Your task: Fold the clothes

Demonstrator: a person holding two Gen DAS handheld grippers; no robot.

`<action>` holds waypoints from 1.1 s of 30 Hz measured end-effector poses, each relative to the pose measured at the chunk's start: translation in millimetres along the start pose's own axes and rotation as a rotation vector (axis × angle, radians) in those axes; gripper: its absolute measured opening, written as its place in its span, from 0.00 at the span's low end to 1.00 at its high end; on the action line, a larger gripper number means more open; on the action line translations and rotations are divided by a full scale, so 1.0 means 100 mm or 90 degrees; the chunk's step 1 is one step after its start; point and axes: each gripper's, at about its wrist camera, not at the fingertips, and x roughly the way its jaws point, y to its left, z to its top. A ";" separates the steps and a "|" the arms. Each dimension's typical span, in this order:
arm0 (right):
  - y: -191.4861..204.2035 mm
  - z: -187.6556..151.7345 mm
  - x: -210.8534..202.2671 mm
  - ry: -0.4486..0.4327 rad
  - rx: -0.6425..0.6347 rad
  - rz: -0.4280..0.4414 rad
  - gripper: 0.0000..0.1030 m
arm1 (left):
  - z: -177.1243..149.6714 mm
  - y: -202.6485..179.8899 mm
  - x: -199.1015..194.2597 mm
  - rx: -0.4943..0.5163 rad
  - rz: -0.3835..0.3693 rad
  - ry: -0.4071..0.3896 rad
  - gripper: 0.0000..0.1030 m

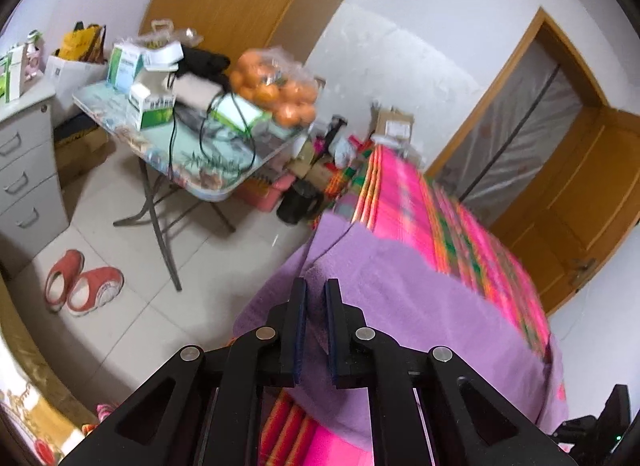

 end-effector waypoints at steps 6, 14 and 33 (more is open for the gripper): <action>0.02 -0.03 -0.04 -0.003 -0.001 0.044 0.19 | -0.10 0.10 -0.05 -0.003 -0.007 0.007 0.13; -0.06 0.17 -0.09 -0.079 0.055 0.062 0.19 | -0.11 0.03 -0.31 0.015 0.051 -0.031 0.11; 0.09 0.19 0.19 -0.022 -0.026 0.023 0.21 | -0.31 -0.16 -0.12 -0.040 0.067 0.010 0.25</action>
